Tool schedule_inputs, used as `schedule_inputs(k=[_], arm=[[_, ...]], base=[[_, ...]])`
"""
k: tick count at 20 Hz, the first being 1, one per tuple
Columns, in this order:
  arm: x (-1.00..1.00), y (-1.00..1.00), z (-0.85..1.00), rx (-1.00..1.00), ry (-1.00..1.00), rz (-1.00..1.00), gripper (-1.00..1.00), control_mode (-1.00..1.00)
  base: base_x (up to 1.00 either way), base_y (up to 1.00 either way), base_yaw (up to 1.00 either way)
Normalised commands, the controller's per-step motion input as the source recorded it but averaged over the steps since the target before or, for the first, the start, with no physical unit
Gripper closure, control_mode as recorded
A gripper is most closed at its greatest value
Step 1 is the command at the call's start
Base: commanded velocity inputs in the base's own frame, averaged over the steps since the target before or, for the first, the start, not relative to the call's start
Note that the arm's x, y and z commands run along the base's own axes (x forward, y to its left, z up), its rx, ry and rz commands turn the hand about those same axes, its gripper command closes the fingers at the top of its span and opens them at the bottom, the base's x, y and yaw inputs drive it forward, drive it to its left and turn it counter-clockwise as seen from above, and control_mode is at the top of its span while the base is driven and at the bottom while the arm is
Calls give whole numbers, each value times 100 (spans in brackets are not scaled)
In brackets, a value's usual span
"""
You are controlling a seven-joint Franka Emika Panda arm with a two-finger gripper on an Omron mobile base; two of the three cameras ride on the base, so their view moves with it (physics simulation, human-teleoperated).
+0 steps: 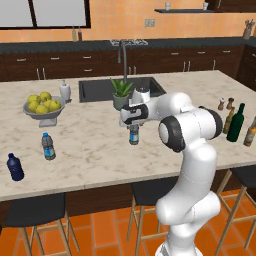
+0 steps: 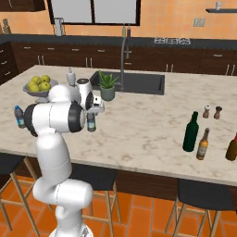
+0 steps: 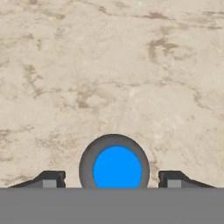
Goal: Move the plastic bottles in the middle to the plastics group, and the glass bottles in the middle to the glass group.
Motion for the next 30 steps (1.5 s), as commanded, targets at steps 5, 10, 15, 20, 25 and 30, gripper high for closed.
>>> schedule_inputs(k=[5,10,15,20,25,30], arm=[[-11,8,1,0,-2,1,100,-100],[-37,82,30,0,-6,18,100,-100],[-48,100,27,0,0,30,100,-100],[-46,100,8,0,0,31,100,-100],[-22,90,5,0,0,26,100,-100],[-2,67,0,1,0,23,100,-100]], base=[[0,0,0],[0,0,0],[0,0,0],[0,0,0],[0,0,0],[0,0,0]])
